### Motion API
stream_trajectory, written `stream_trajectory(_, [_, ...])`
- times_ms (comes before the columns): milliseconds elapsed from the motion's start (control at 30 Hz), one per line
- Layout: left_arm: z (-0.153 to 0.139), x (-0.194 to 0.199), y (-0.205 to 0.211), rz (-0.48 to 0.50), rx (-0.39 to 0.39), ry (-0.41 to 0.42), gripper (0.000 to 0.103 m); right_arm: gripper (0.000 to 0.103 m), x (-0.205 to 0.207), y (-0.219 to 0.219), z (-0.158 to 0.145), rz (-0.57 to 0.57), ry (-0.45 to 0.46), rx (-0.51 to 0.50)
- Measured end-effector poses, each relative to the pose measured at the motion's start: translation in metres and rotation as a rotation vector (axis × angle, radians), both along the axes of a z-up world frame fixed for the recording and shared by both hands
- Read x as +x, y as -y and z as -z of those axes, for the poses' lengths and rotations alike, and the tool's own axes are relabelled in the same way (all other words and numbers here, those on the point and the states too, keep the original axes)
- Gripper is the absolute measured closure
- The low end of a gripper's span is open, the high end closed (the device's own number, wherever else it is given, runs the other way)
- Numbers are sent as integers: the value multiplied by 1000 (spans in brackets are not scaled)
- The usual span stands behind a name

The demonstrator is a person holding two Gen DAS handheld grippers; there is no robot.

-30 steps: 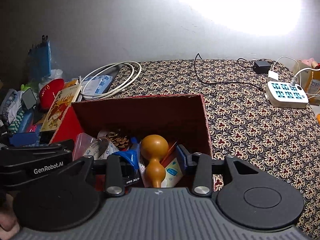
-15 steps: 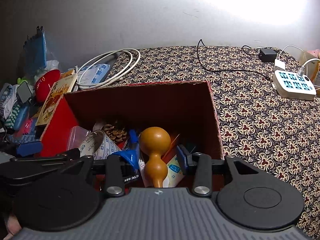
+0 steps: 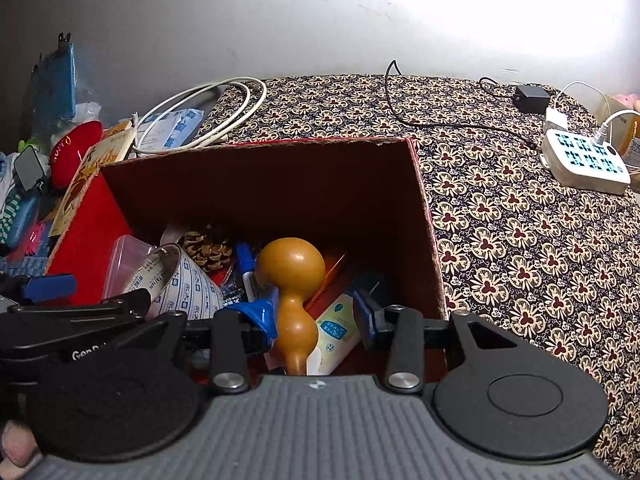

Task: Organize rigid objects

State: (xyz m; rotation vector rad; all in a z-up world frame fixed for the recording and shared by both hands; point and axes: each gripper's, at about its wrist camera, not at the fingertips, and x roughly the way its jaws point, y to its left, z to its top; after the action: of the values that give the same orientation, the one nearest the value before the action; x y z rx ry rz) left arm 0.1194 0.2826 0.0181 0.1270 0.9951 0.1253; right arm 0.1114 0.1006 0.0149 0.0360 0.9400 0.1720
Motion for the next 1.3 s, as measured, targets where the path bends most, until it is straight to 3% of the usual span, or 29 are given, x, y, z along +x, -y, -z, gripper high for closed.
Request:
stream_trajectory(400, [6,5,-6,10,-56,30,32,78,4,0,9,-3,5,-41])
stream_trajectory(1300, [15,3,-1,48,-66,6,32,78,6,0,11,4,15,-49])
